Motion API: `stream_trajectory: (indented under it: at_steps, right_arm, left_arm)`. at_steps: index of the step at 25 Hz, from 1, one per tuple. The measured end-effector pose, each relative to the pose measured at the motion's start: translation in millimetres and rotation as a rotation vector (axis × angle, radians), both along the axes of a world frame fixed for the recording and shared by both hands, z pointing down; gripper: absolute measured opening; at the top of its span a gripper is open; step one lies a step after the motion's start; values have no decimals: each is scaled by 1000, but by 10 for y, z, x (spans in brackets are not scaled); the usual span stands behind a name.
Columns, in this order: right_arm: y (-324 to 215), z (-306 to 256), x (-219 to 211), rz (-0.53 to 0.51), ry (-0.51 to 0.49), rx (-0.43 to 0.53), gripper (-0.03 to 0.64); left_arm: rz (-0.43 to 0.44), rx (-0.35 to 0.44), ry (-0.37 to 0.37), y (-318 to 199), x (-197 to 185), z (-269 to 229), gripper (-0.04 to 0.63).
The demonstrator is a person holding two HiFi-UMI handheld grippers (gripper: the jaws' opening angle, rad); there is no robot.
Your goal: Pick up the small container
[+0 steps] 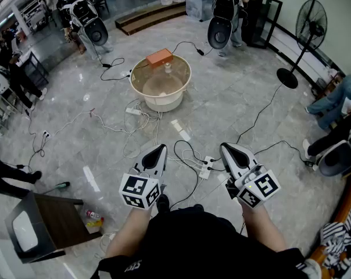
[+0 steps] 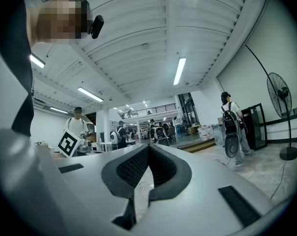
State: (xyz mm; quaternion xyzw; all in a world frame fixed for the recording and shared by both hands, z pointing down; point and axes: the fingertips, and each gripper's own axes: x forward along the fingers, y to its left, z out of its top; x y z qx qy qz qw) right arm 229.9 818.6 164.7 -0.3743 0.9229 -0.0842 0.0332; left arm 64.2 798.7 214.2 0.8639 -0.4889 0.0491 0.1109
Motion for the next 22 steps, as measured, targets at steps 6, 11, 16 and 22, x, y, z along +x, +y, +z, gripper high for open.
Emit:
stream_trajectory:
  at_steps: [6,11,16,22]
  right_arm:
    - [26,24,89,-18,-9,-2,11]
    - [115,-49,206,-55,4,20,11]
    - [87,-1,362,-64,-43,11,12]
    - [-102,145,361,-70,-69,-26,14]
  left_arm:
    - [-18,9,-3,44,64,11,11]
    - [-39,41,-33,76,141,-109,11]
    - [-38,56,-53,75,259,-161,11]
    - [-53,28,-32,-166,230,-8,11]
